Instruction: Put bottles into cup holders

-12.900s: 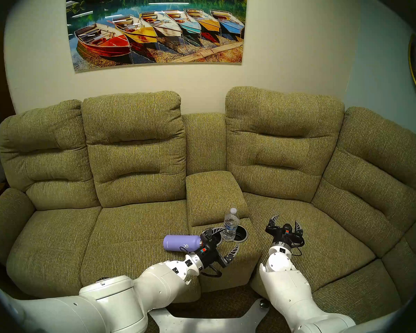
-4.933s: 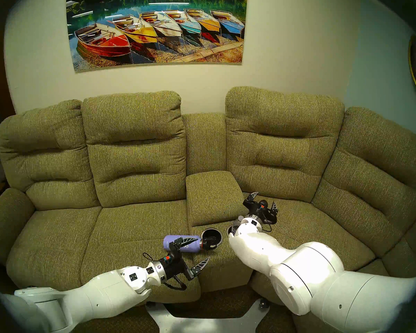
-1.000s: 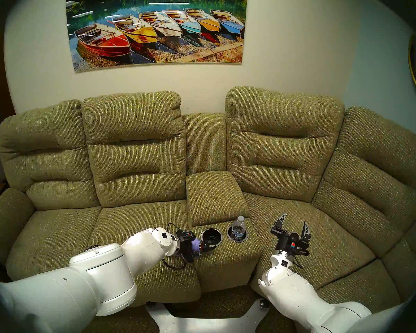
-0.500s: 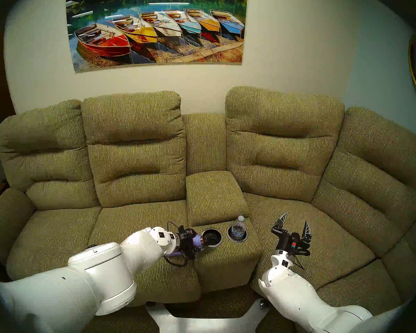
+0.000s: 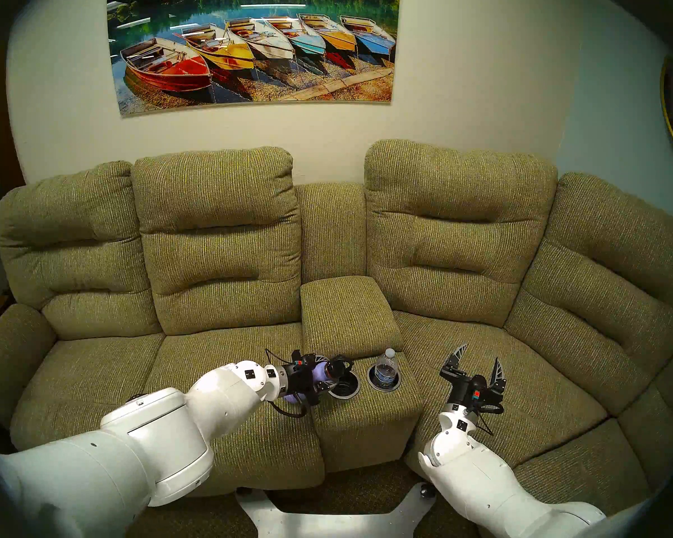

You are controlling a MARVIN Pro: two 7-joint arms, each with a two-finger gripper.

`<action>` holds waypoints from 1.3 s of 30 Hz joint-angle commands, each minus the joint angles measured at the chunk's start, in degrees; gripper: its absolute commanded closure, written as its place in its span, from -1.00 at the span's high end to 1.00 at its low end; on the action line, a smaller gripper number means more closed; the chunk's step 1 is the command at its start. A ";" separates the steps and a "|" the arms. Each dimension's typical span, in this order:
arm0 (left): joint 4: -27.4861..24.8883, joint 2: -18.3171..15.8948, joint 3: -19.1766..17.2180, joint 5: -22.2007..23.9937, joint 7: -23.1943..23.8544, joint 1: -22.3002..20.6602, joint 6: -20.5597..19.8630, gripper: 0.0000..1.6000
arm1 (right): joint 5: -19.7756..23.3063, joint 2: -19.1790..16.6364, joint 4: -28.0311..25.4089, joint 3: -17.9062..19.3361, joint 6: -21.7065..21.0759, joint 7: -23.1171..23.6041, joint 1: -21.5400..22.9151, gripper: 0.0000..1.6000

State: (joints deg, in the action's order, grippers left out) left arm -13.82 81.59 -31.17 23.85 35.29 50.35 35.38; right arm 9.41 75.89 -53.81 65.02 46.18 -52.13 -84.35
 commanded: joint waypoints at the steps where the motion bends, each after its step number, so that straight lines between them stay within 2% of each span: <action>1: -0.95 2.39 -1.75 1.46 -0.72 -3.61 1.48 -1.00 | 0.02 -0.28 -2.31 -0.03 -0.76 0.10 -0.18 1.00; 14: -0.59 5.75 -4.06 2.90 -1.49 -4.59 1.67 -1.00 | 0.04 -0.67 -4.40 0.21 -2.91 -0.20 -1.15 1.00; 39: 1.40 8.87 -5.38 3.37 -0.20 -3.23 4.06 -1.00 | 0.34 -1.23 -7.53 0.80 -6.18 0.18 -2.62 1.00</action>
State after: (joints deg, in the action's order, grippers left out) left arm -12.08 88.90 -36.06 26.56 34.14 47.72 37.90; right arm 9.43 74.68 -59.62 65.79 40.01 -52.16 -87.06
